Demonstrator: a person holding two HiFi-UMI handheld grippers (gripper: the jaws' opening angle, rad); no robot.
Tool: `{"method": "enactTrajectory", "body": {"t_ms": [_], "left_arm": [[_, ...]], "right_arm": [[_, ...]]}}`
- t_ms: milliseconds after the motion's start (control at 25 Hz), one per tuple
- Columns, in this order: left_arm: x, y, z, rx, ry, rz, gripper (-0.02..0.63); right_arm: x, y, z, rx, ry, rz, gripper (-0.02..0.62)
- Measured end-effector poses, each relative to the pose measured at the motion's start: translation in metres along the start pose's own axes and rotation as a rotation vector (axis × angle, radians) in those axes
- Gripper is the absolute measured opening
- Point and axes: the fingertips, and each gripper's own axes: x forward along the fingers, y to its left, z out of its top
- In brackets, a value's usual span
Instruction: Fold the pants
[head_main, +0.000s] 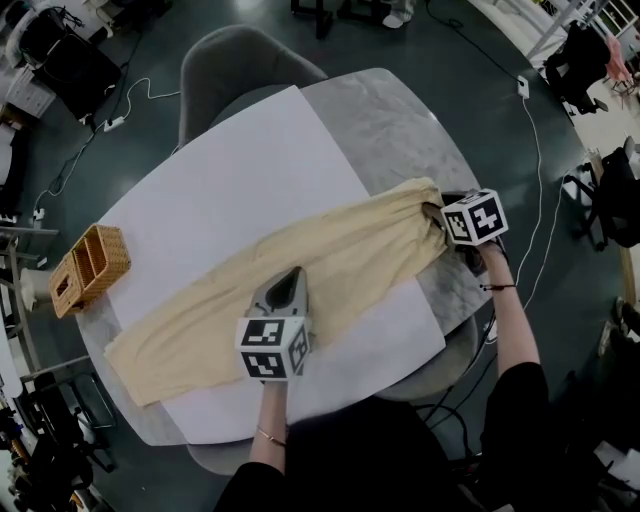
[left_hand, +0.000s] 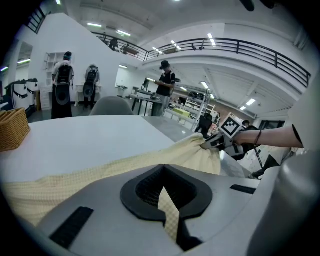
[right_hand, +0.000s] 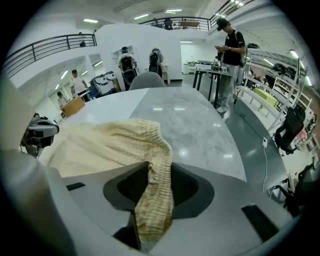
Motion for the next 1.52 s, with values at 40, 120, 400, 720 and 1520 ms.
{"method": "enactTrajectory", "body": {"t_ms": [40,120,400,720,1520], "left_arm": [[0.0,-0.001,0.0,-0.001,0.001,0.002,0.008],[0.0,-0.002,0.0,0.0,0.002,0.003,0.008],[-0.006,-0.005,-0.002,0.004,0.005,0.016,0.008],[-0.026,-0.003,-0.005,0.006,-0.004,0.053,0.008],[-0.109,-0.005,-0.01,-0.011,-0.104,0.159,0.008]], "right_arm": [[0.0,-0.001,0.0,0.007,0.001,0.005,0.128],[0.0,-0.004,0.0,0.019,0.004,0.009,0.101],[-0.001,-0.002,-0.001,0.029,0.018,0.023,0.074],[-0.014,0.004,0.003,0.151,0.0,0.103,0.06],[-0.093,0.073,0.048,0.236,-0.136,0.277,0.06]]}}
